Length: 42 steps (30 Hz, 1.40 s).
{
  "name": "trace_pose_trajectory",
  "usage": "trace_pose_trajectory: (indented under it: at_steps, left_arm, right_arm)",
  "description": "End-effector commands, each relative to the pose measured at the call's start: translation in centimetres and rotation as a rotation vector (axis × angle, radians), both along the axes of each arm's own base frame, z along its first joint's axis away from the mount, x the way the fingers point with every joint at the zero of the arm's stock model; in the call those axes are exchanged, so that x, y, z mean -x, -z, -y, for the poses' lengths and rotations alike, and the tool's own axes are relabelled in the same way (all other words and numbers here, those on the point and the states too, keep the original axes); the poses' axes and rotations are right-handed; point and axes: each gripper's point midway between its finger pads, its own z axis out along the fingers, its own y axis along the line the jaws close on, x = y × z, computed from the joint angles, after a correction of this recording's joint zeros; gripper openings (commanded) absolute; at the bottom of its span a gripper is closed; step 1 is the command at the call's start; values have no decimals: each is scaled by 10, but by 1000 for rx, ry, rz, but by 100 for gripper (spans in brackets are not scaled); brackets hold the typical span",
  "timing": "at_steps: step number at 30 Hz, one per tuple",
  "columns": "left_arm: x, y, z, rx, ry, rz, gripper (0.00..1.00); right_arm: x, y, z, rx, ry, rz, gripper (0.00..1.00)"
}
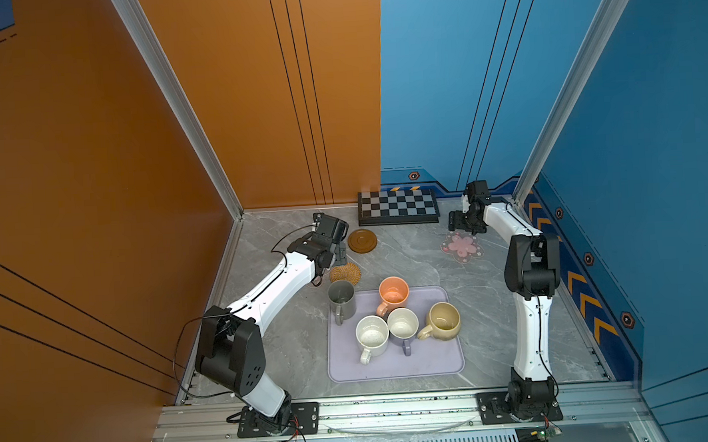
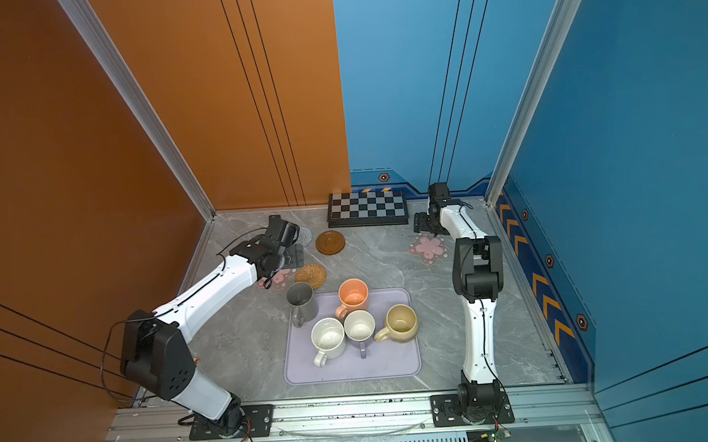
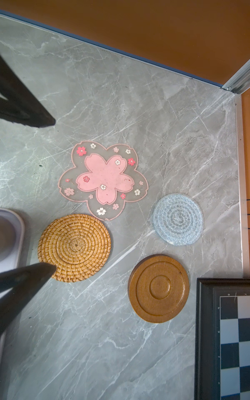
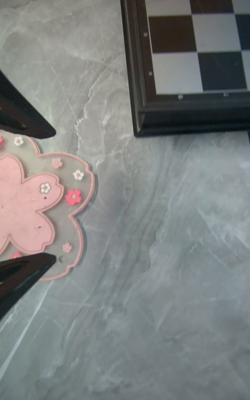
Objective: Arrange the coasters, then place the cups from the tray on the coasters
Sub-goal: 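Drag the pink coaster with the right gripper toward the chessboard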
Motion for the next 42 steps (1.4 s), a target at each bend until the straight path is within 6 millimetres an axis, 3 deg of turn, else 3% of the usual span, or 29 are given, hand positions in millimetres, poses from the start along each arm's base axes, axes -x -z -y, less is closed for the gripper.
trace_pose_trajectory:
  at_steps: [1, 6, 13, 25, 35, 42]
  left_arm:
    - [2, -4, 2, 1, -2, -6, 98]
    - [5, -2, -1, -5, -7, -7, 98]
    - [5, 1, -1, -1, -11, -16, 98]
    - [4, 1, 2, 14, -14, -15, 98]
    - [7, -3, 0, 15, -11, -7, 98]
    - [11, -2, -2, 13, -17, -7, 98]
  right_arm:
    - [5, 18, -2, 45, -51, -68, 86]
    - [2, 24, -9, 66, -87, -81, 87]
    - [1, 35, 1, 110, -73, -113, 88]
    - [27, 56, 5, 164, -90, -219, 84]
    - [47, 57, 26, 199, -33, -262, 82]
    - [50, 52, 33, 186, -11, -261, 82]
